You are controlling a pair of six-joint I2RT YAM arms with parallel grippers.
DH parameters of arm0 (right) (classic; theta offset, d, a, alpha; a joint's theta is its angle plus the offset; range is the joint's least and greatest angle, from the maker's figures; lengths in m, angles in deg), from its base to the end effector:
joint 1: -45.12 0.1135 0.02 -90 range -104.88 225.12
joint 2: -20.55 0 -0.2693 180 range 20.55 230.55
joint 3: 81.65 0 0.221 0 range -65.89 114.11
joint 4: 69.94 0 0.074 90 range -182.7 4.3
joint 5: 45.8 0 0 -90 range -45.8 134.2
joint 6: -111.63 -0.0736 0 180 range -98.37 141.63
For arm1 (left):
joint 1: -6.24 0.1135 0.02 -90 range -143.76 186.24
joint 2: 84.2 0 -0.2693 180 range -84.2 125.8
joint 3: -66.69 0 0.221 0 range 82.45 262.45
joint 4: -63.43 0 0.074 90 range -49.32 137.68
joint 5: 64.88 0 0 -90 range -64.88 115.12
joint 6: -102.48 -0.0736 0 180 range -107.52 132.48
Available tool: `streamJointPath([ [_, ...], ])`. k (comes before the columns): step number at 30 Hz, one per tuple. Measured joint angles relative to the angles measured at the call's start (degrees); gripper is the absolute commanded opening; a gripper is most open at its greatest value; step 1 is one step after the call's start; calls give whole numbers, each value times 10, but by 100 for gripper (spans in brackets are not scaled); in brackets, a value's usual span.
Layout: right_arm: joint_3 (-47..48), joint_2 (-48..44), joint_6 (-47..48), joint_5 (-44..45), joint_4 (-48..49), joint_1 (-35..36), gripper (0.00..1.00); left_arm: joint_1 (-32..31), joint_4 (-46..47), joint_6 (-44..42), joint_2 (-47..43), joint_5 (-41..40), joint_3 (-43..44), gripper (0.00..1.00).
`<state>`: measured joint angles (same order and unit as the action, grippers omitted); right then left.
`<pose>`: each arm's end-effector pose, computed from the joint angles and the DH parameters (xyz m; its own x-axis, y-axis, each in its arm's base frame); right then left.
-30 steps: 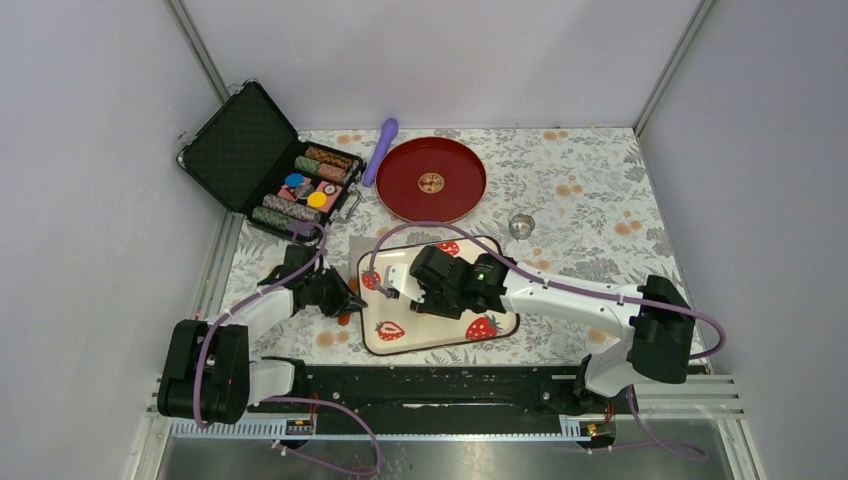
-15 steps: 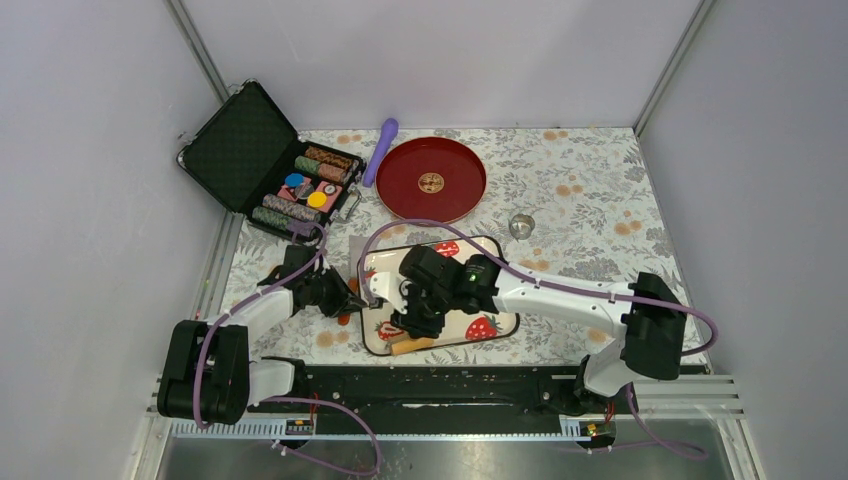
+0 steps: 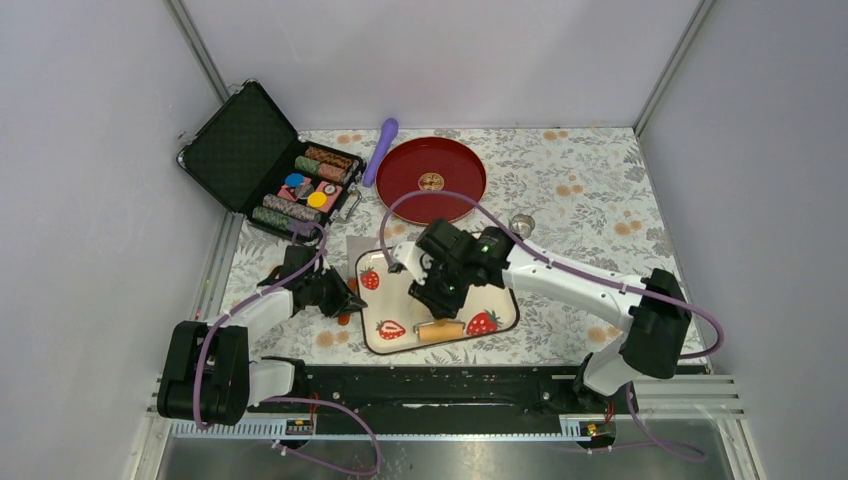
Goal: Roll out the dumpling wrappers from the dough
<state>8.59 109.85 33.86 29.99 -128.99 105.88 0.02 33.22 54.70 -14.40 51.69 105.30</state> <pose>0.1378 0.2832 0.2630 -0.2127 -0.8004 -0.5605 -0.9765 0.1952 0.0918 0.1784 -0.0526 0.1290 -0.8545 -0.5114 -0.0906 -0.3571 0.7052 -0.6125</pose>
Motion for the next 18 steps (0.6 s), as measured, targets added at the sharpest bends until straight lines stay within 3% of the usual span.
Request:
streamJointPath([
  [7,25,0,-6,23,-14,-52,0,3,4,5,0,-7,0,0],
  [18,108,49,6,32,-5,-75,0,3,4,7,0,-8,0,0],
])
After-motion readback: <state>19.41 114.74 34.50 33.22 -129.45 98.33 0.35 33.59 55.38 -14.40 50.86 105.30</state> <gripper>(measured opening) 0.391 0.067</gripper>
